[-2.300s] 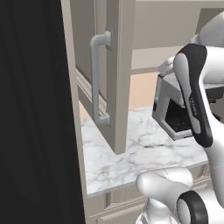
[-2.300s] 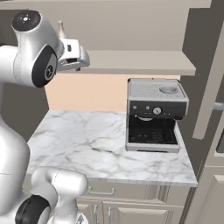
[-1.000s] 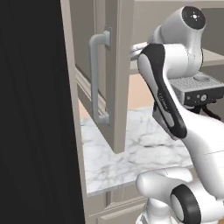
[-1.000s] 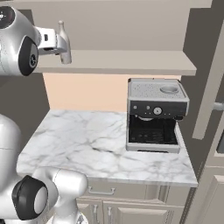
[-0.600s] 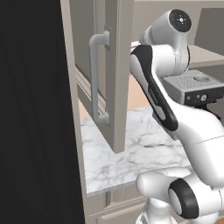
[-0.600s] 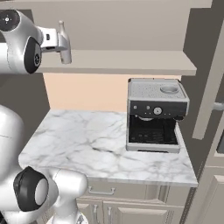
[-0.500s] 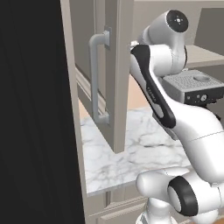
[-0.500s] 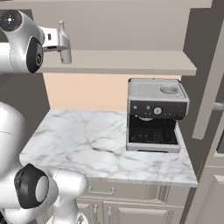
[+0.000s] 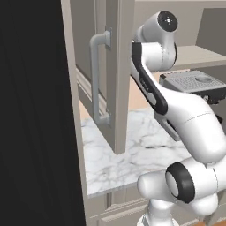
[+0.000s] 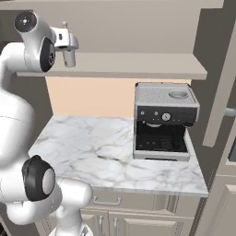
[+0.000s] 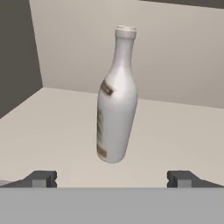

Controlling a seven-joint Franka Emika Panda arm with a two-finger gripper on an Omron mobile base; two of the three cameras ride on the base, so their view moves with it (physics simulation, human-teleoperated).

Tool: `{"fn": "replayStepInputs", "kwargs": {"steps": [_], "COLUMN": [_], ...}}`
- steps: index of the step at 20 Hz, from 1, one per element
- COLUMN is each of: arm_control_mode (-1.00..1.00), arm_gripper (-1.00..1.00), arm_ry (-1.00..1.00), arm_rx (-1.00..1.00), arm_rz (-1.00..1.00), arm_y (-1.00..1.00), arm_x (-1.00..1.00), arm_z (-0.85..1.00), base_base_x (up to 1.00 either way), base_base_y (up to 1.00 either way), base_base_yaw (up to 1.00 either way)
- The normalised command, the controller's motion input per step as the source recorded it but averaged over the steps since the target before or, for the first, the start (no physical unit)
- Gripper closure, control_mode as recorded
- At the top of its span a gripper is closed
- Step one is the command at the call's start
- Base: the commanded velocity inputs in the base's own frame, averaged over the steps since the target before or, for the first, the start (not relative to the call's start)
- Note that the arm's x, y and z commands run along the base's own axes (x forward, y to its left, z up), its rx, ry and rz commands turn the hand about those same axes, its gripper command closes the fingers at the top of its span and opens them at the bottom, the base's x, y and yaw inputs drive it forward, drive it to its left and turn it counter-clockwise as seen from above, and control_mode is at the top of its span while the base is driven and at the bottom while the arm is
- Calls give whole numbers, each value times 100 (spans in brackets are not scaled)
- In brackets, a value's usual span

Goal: Open the cabinet directly in front. Then move the liquor and the cup to the dining counter with the candle on it.

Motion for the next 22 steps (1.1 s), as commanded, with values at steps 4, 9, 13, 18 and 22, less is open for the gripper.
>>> {"fn": "replayStepInputs", "kwargs": {"steps": [4, 9, 13, 18, 22], "arm_control_mode": [-100, -100, -100, -100, -100], "arm_gripper": [-100, -100, -100, -100, -100], "arm_ry": [0, 0, 0, 0, 0], "arm_rx": [0, 0, 0, 0, 0], "arm_rz": [0, 0, 0, 0, 0], "arm_y": [8, 8, 7, 6, 7], "arm_x": [45, 48, 44, 37, 30], "arm_z": [0, -2, -3, 0, -1], "base_base_x": [0, 0, 0, 0, 0], "base_base_y": [0, 0, 0, 0, 0], "base_base_yaw": [0, 0, 0, 0, 0]}}
